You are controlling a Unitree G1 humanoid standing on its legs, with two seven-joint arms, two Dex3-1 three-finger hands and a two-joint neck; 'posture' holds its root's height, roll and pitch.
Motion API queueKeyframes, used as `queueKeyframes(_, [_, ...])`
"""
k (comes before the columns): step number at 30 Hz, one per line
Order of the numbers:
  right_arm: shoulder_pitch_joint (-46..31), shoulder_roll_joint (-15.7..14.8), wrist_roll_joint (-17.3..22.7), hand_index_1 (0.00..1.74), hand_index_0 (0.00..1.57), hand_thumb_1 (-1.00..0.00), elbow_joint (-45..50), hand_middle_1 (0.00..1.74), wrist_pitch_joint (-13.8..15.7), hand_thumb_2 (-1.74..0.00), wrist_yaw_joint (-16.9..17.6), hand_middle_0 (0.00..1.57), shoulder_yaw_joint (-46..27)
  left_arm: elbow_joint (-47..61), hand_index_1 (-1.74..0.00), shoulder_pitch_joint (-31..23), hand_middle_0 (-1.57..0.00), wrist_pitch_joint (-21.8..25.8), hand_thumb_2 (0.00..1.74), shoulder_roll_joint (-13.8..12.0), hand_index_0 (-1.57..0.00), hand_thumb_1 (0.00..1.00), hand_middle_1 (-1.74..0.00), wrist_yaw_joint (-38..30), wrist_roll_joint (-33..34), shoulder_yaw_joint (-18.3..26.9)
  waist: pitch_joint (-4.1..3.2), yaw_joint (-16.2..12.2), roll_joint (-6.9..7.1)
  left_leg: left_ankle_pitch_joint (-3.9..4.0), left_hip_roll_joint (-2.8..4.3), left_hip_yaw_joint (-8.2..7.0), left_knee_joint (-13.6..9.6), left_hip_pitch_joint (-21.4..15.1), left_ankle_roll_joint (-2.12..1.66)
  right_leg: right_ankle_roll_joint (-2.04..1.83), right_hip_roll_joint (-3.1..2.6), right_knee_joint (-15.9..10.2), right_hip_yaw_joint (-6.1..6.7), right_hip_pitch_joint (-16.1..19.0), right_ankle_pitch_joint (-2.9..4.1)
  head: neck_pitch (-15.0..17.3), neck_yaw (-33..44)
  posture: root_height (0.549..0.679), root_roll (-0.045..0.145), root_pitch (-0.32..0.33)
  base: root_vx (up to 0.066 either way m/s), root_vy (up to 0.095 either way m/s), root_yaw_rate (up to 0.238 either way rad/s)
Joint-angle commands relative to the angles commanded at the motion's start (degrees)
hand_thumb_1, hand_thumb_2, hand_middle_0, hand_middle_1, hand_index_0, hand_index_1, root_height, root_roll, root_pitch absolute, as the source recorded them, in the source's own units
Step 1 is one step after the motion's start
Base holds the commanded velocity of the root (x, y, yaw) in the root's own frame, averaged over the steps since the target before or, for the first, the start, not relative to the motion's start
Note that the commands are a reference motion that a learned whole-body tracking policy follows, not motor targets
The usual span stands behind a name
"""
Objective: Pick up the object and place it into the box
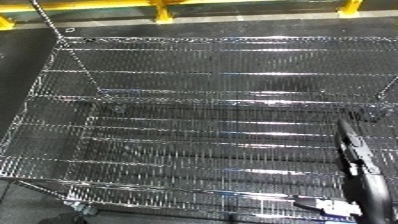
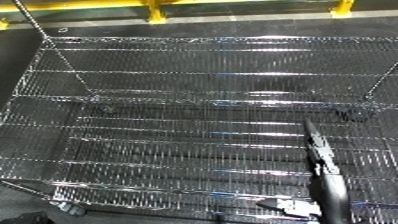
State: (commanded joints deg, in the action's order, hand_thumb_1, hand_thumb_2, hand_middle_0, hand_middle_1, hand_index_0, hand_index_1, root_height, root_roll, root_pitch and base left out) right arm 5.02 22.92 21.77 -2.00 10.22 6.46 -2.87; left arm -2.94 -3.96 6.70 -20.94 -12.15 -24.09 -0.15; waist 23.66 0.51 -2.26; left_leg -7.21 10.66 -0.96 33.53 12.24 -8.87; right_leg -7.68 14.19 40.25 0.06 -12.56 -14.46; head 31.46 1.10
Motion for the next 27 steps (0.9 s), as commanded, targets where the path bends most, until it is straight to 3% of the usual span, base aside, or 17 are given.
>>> queueKeyframes(27, [-3.2, -1.1, -0.8, 0.0, 0.0, 0.0, -1.1, 0.0, 0.2, 0.0, -0.2, 0.0, -0.3, 0.2, -1.74, -0.3, -1.57, -0.3, 1.74, 1.0, -1.57, 1.0, -1.74, 0.4, 2.1, 0.8, -0.25, 0.4, 0.47, -0.18, -0.1, 0.14, -1.5, -1.0, 0.31, -0.33, -0.26, -0.4, -0.2, 0.1, -0.66, 2.0, 1.6, 0.639, 0.057, -0.173, 0.012, 0.005, -0.002])
